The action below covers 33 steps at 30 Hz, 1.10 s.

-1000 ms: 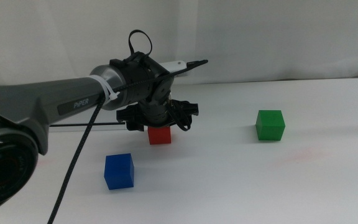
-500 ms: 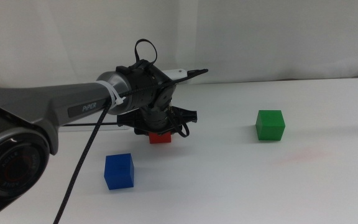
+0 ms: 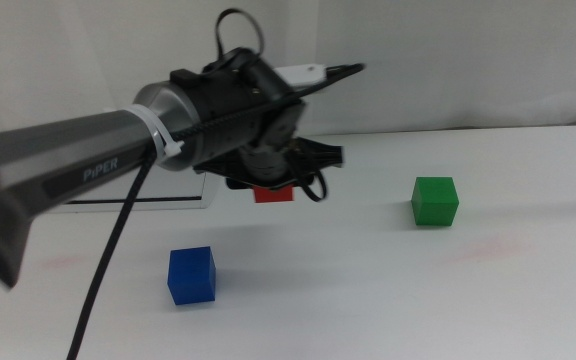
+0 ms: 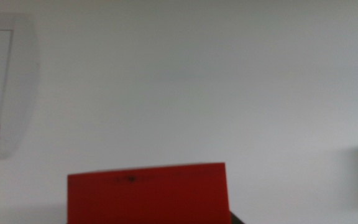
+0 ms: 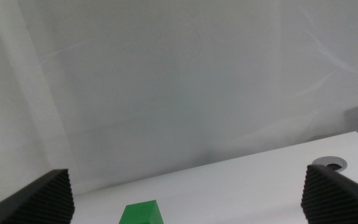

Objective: Stack red cubes first, then green, then blue cubes in a specific spot.

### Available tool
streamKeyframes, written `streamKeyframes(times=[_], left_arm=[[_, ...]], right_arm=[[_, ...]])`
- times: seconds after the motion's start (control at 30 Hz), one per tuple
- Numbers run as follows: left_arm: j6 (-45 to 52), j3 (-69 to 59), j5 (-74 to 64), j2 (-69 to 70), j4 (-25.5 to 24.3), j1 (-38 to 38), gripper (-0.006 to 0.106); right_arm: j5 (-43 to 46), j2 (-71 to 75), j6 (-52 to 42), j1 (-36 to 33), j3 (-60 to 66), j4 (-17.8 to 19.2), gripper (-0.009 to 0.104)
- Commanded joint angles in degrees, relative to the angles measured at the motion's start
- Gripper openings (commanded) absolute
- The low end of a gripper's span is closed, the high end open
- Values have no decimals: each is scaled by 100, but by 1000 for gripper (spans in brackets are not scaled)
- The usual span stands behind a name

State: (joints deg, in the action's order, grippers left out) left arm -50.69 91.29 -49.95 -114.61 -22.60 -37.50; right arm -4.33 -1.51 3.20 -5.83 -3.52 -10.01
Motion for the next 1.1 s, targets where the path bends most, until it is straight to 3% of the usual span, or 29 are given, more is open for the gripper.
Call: streamKeyframes(times=[0.0, 0.4, 1.07], left_arm=[[-372, -34, -322, 194, -155, -318, -3], [-1907, -1213, -171, 392, -403, -1681, -3], [-1925, -1374, 472, -135, -260, -1265, -3]], right_arm=[[41, 20, -27, 18, 42, 24, 103], [41, 20, -27, 18, 42, 24, 103], [41, 20, -27, 18, 42, 24, 103]])
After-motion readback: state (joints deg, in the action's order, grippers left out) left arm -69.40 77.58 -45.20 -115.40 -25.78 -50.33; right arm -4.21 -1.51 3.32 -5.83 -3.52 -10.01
